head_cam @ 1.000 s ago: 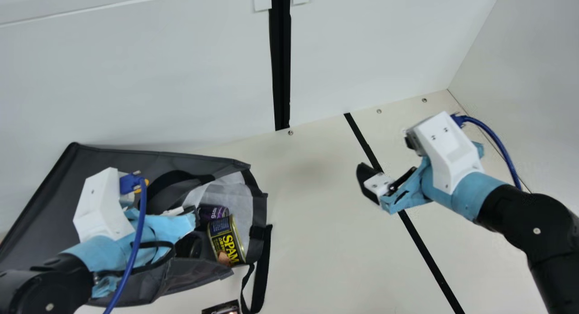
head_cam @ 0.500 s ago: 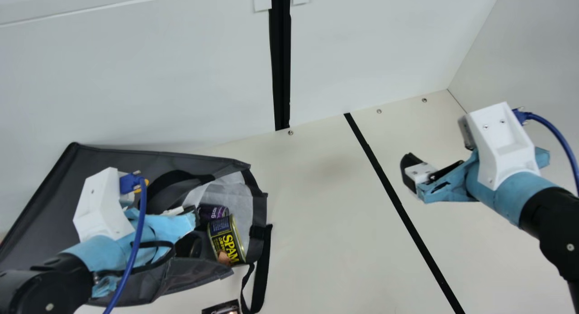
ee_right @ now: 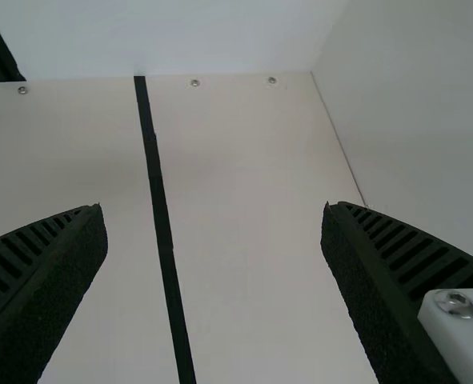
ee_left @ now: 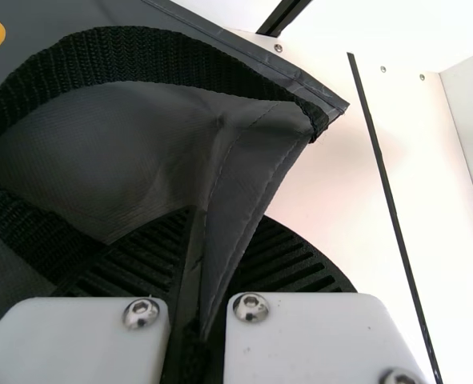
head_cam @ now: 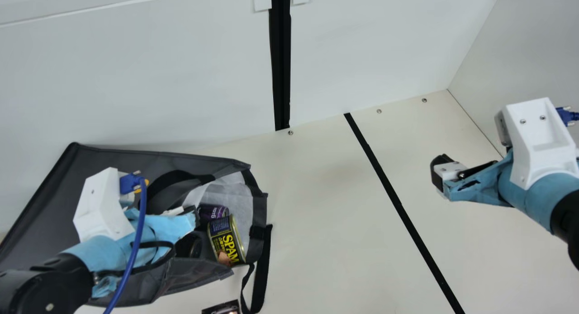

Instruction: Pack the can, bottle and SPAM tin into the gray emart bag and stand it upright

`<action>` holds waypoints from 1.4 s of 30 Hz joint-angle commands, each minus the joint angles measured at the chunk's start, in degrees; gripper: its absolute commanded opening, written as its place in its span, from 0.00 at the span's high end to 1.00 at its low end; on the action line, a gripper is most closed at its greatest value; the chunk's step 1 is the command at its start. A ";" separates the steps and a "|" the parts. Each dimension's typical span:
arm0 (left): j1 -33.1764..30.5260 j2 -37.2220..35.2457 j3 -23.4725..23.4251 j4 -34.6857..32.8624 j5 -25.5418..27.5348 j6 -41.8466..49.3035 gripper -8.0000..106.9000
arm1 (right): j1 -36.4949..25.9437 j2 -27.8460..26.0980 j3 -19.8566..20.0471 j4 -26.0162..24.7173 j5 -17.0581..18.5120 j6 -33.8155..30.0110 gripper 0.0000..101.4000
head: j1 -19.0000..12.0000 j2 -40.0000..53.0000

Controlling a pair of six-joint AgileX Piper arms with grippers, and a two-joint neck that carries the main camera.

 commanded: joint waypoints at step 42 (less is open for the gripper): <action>0.00 0.00 0.00 0.00 0.00 0.00 1.00 | -10.80 0.97 -15.69 2.76 17.26 7.71 0.06 | -1.39 -0.05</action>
